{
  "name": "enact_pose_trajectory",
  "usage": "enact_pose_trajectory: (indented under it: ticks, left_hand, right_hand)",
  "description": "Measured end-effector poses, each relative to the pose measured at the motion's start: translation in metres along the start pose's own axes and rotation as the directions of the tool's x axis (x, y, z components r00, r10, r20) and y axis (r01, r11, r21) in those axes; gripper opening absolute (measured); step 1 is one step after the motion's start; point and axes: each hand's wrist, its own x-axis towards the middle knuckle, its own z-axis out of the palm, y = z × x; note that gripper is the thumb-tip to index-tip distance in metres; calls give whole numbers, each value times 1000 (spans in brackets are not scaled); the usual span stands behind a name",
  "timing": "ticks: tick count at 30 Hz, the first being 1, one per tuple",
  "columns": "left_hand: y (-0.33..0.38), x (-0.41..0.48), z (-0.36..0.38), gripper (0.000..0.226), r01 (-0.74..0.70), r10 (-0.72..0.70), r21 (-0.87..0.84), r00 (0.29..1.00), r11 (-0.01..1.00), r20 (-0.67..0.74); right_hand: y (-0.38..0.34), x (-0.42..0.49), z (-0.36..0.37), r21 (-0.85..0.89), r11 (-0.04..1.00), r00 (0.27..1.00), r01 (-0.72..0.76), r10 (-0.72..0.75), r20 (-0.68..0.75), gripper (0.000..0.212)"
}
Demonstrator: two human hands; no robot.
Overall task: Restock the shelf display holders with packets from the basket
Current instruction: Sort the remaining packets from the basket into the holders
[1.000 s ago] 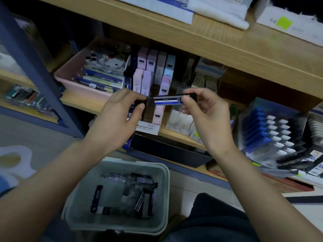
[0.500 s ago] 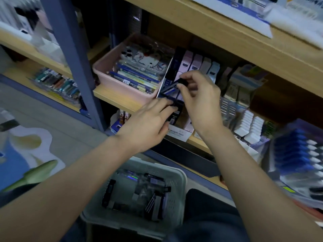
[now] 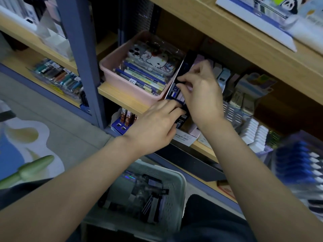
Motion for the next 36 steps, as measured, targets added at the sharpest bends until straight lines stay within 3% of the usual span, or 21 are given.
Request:
enact_pose_trajectory:
  ticks: [4,8,10,12,15,17,20,23,27,32,36]
  left_hand:
    - [0,-2,-3,45,-11,11,-19,999,1000,36]
    - [0,-16,-10,36,-65,69,64,996,996,-60]
    - [0,-29,-12,29,-56,65,80,991,995,-117]
    - [-4,-50,-8,23,4,3,60,993,998,-122]
    - [-19,-93,15,23,159,-158,7,987,987,-41]
    - [-31,-123,35,30,296,-296,-25,955,955,7]
    - [-47,-163,60,41,484,-483,-57,875,873,36]
    - [-58,-193,78,53,667,-665,-116,744,736,60]
    - [-64,-221,95,43,780,-779,-243,615,577,122]
    - [-71,-229,112,39,764,-784,-320,614,560,95]
    - [-85,-214,119,42,729,-754,-335,652,597,76]
  right_hand:
    - [1,2,-1,-100,991,995,93,-96,-19,14]
    - [-1,-15,-5,-185,974,991,133,-135,0,27]
    - [-5,-32,-8,-106,988,993,113,-115,-22,26]
    - [-14,-60,-2,9,981,981,194,-194,-17,18]
    - [-25,-117,28,61,928,904,367,-371,213,13]
    - [-28,-157,52,104,924,816,368,-375,441,14]
    - [-32,-205,84,155,965,675,213,-260,691,23]
    - [-26,-246,119,113,991,487,-65,-67,871,40]
    - [-21,-286,161,99,936,287,-339,2,958,44]
    - [-34,-305,194,113,883,186,-456,-29,982,42]
    - [-44,-311,221,133,869,178,-476,-53,983,45]
